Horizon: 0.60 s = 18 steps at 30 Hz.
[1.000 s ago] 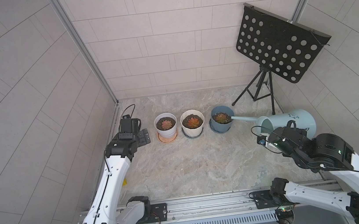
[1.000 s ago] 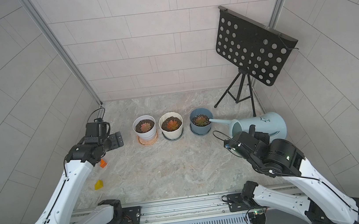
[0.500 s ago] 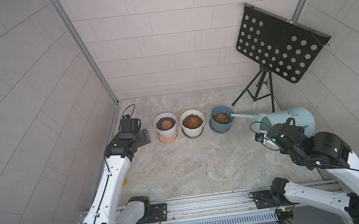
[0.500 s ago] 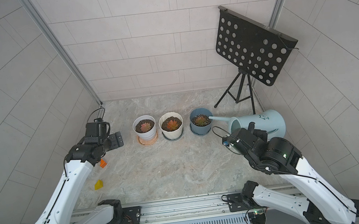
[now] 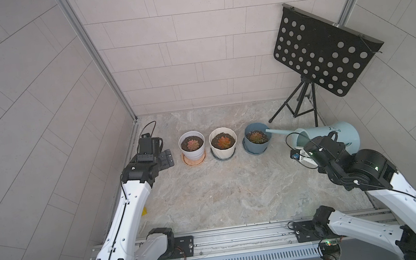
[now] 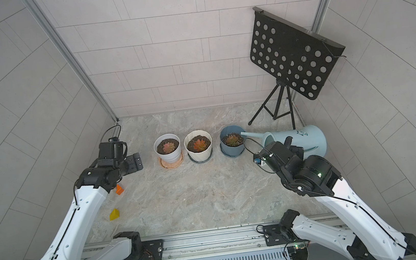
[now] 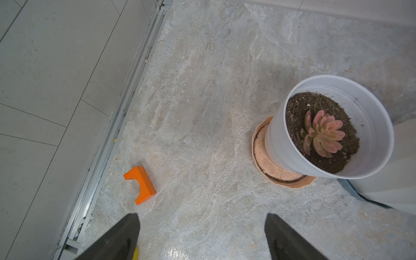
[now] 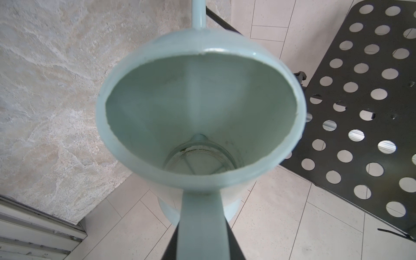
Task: Water the succulent around the soil edge
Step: Water the soil of the potted plant with water.
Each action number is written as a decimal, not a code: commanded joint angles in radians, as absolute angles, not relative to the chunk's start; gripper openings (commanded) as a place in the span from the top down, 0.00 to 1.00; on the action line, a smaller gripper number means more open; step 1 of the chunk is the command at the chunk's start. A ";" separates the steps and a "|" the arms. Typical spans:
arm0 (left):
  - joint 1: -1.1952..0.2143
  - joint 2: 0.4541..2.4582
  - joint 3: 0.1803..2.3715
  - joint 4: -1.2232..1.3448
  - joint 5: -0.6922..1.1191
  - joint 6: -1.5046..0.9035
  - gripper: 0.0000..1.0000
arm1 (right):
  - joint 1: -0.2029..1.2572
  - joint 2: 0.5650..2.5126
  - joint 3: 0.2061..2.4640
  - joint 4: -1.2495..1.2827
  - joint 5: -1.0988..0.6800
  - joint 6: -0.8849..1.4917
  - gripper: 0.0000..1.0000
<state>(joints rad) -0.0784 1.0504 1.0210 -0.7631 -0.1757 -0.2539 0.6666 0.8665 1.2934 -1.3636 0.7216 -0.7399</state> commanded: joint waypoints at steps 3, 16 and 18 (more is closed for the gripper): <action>-0.068 1.047 1.034 -0.770 -0.183 -0.252 0.05 | 0.664 0.862 1.352 -1.279 0.626 -0.686 1.00; -0.067 1.039 1.029 -0.765 -0.184 -0.254 0.05 | 0.813 0.957 1.437 -1.281 0.702 -0.680 1.00; -0.067 1.038 1.029 -0.765 -0.187 -0.255 0.05 | 0.844 0.981 1.451 -1.281 0.731 -0.685 1.00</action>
<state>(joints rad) -0.0738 1.0500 1.0210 -0.7631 -0.1764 -0.2539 0.8146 0.9676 1.4166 -1.3048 0.6384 -0.6949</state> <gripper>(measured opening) 0.946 0.213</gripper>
